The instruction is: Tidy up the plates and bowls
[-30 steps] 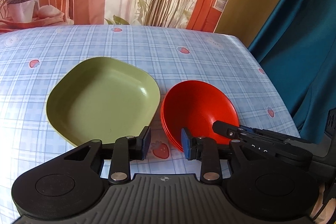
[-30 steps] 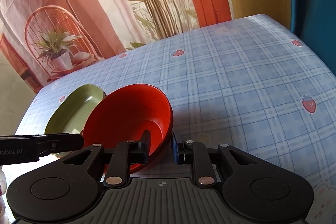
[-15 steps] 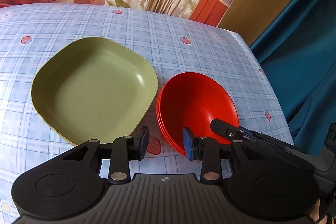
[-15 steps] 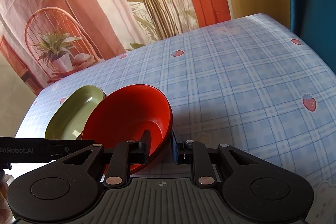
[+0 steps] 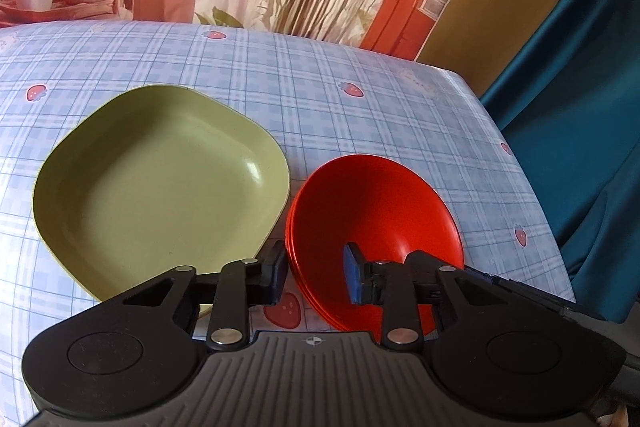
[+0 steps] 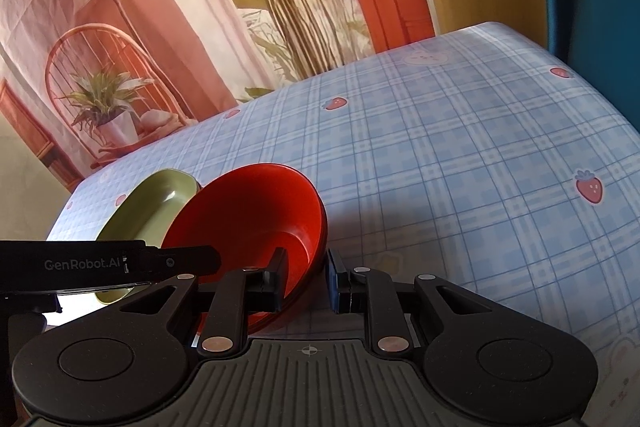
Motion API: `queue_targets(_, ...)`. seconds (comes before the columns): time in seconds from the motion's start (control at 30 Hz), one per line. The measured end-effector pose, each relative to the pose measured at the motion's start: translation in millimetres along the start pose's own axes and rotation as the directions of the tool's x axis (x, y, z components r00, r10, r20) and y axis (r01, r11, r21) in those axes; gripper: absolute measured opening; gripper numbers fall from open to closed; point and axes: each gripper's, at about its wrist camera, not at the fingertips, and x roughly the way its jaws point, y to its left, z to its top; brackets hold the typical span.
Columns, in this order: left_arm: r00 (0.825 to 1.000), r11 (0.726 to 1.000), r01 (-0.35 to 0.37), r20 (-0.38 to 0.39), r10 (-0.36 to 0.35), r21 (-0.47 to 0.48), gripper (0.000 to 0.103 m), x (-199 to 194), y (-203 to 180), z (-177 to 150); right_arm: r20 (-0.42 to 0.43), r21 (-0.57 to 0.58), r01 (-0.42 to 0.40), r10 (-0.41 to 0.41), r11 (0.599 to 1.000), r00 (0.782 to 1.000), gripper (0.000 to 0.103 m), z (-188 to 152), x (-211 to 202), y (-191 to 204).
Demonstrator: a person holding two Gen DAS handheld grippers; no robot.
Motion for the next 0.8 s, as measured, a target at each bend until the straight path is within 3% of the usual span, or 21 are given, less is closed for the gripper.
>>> queue_targets(0.13,1.000,1.000,-0.015,0.013,0.014,0.024,0.019,-3,-1,-1,0.006,0.017,0.007,-0.007,1.000,1.000,0.017,-1,-1,-1)
queue_targets(0.8,1.000,0.995,0.007,0.023,-0.009,0.096,0.019,-23,-12,-29,0.044,0.113,0.057,-0.063,0.992,0.997,0.016,-23,-20,-5)
